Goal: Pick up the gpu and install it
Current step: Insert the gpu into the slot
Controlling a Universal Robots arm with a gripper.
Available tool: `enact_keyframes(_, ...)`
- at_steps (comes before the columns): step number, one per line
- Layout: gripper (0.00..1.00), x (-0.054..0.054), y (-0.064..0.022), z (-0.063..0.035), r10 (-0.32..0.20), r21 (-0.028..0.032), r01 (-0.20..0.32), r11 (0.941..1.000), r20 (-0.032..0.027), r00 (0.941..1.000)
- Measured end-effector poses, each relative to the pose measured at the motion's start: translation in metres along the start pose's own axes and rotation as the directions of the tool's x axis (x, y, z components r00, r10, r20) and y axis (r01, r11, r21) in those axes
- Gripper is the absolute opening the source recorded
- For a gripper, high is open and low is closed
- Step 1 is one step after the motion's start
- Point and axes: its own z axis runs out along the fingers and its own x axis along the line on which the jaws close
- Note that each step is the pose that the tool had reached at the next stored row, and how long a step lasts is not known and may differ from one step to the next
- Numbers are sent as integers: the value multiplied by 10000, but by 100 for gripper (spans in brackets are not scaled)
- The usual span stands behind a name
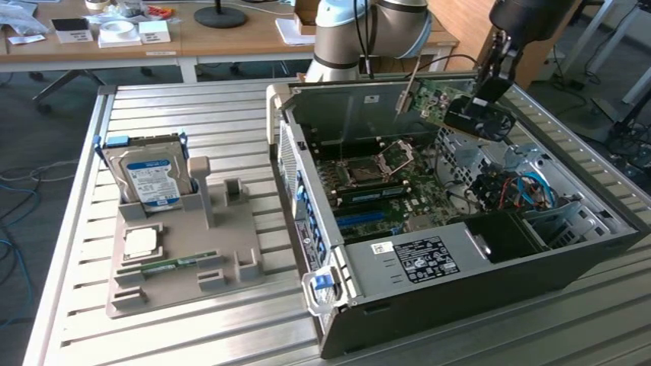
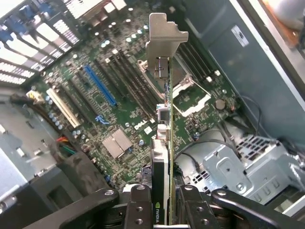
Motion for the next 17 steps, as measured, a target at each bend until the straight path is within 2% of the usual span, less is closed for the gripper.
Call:
enact_keyframes(5, 27, 0, 0, 3, -913, -45, 913, 9958, -33, 9958)
enact_keyframes(10, 27, 1, 0, 6, -1753, -89, 1752, 9845, -59, 9845)
enact_keyframes(17, 27, 0, 0, 6, -1780, -91, 1779, 9840, -60, 9840)
